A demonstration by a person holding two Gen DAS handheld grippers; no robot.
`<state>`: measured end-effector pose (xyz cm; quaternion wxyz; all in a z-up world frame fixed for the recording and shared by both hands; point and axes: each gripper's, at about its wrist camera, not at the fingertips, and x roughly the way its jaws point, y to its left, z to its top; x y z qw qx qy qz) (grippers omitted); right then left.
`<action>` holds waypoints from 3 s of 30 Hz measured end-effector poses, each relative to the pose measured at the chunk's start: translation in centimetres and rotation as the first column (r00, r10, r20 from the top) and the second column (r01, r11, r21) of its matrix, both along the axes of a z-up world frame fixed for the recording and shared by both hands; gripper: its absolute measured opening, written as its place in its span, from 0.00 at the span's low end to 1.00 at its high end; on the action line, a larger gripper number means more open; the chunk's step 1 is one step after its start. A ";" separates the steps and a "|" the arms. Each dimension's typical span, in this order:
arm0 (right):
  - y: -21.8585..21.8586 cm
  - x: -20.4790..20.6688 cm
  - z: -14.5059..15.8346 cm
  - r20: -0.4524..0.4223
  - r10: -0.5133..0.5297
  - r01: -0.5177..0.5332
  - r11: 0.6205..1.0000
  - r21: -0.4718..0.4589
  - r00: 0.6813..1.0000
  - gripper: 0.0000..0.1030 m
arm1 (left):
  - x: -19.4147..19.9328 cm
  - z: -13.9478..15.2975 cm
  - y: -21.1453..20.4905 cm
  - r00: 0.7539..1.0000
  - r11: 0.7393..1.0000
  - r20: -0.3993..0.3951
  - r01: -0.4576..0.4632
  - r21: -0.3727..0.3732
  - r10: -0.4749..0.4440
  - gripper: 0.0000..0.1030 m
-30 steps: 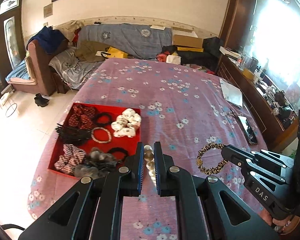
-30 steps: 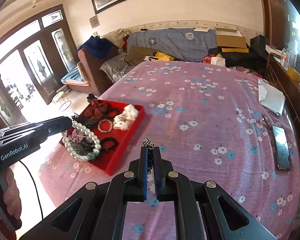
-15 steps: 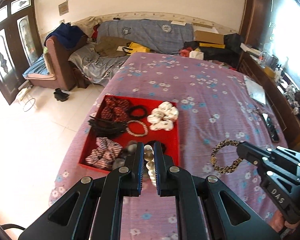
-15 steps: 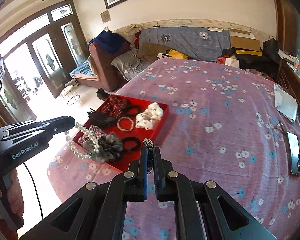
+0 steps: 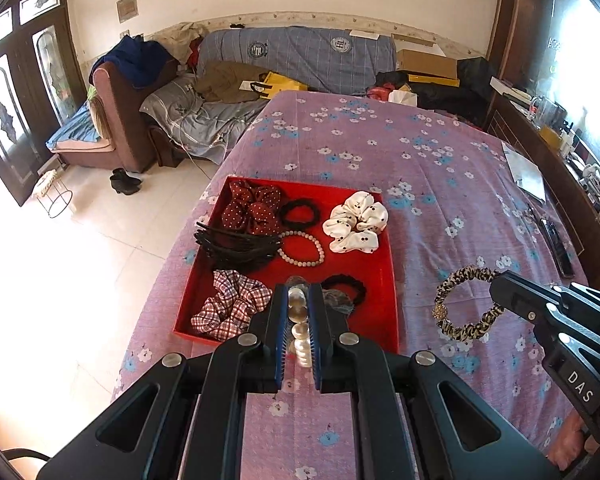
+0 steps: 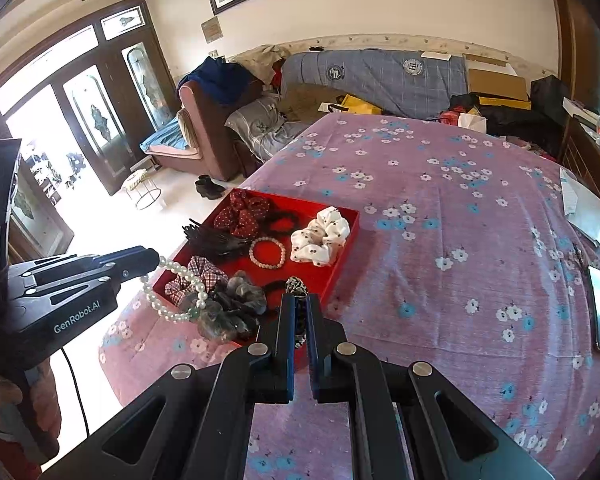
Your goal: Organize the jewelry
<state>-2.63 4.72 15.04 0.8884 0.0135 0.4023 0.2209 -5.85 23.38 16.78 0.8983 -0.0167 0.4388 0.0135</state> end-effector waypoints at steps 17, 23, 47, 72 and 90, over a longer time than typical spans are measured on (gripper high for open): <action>1.6 3.4 -1.9 -0.064 -0.001 0.005 0.999 0.054 0.998 0.06 | 6.4 -0.6 3.5 0.996 0.979 -0.021 0.081 -0.188 -0.086 0.09; 2.3 5.3 -3.2 -0.098 -0.001 0.007 0.998 0.058 0.995 0.06 | 9.6 -2.7 4.0 0.991 0.948 -0.062 0.092 -0.306 -0.116 0.09; 6.9 12.2 -9.7 -0.188 -0.009 -0.007 0.996 -0.087 0.982 0.06 | 13.1 -11.0 5.2 0.979 0.999 -0.205 0.006 -0.037 -0.014 0.09; 6.5 12.1 -8.8 -0.140 -0.007 -0.009 0.994 -0.108 0.990 0.37 | 10.4 -5.4 5.2 0.995 0.998 -0.078 -0.065 -0.018 0.063 0.46; 4.9 7.0 -6.8 -0.141 -0.012 0.001 0.997 -0.082 0.990 0.40 | 4.0 -0.2 5.0 0.947 0.946 0.207 -0.280 0.165 0.245 0.83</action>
